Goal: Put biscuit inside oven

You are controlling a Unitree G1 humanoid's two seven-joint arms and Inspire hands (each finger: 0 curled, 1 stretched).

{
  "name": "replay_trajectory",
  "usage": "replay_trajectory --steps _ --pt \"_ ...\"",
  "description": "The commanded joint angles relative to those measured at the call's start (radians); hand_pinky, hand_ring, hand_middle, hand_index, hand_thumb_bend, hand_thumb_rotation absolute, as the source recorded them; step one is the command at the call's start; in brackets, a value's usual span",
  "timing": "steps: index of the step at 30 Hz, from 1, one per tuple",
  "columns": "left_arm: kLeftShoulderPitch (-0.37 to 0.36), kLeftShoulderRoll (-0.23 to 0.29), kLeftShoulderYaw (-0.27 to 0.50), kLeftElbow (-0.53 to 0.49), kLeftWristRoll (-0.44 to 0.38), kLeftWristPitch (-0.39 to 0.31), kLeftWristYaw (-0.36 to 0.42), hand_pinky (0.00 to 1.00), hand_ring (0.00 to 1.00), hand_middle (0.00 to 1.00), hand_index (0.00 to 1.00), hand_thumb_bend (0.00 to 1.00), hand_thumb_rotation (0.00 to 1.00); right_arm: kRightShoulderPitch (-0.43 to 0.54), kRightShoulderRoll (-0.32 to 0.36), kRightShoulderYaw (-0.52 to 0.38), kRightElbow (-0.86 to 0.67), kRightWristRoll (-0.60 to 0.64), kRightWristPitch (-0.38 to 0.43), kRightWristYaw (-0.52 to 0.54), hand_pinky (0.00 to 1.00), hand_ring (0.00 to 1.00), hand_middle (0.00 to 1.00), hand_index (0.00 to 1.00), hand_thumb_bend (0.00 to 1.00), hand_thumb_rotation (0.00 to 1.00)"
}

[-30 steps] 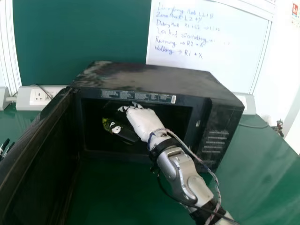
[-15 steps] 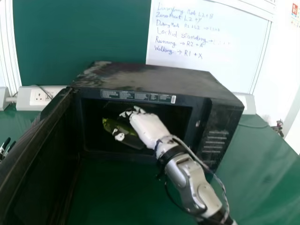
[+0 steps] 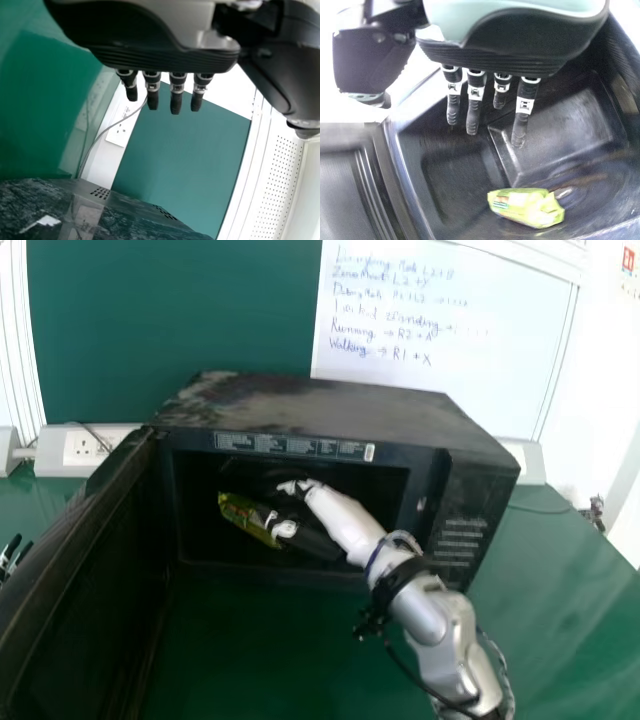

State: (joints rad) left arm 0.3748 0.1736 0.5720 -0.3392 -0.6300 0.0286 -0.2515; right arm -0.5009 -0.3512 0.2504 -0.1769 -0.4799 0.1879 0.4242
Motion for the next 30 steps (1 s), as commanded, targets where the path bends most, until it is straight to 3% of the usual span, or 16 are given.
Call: replay_trajectory --steps 1,6,10,13,21,30 --pt "-0.013 0.008 -0.006 0.011 0.003 -0.004 -0.007 0.81 0.85 0.87 0.91 0.80 0.86 0.013 -0.002 -0.029 -0.041 0.046 0.039 0.035 0.61 0.73 0.79 0.84 0.69 0.30" --pt "-0.018 0.005 -0.005 0.019 -0.001 -0.005 -0.009 0.81 0.85 0.87 0.91 0.80 0.84 0.041 -0.022 -0.073 -0.100 0.116 0.073 0.068 0.63 0.75 0.81 0.85 0.67 0.29" --pt "-0.018 0.010 -0.006 0.027 0.009 -0.009 -0.013 0.81 0.85 0.87 0.91 0.82 0.85 0.071 -0.025 -0.115 -0.109 0.180 0.055 0.061 0.73 0.82 0.86 0.85 0.70 0.25" --pt "-0.020 0.011 -0.005 0.030 0.008 -0.007 -0.015 0.82 0.86 0.87 0.91 0.82 0.85 0.092 -0.029 -0.139 -0.116 0.217 0.033 0.057 0.75 0.83 0.86 0.86 0.71 0.27" --pt "-0.034 0.013 -0.002 0.057 0.001 -0.010 -0.028 0.83 0.86 0.87 0.91 0.82 0.83 0.158 -0.006 -0.218 -0.129 0.398 0.010 0.056 0.79 0.87 0.90 0.90 0.70 0.17" --pt "-0.049 0.025 0.007 0.092 0.006 -0.015 -0.036 0.81 0.85 0.87 0.91 0.85 0.82 0.228 0.020 -0.273 -0.118 0.489 -0.060 0.011 0.80 0.88 0.91 0.90 0.67 0.26"
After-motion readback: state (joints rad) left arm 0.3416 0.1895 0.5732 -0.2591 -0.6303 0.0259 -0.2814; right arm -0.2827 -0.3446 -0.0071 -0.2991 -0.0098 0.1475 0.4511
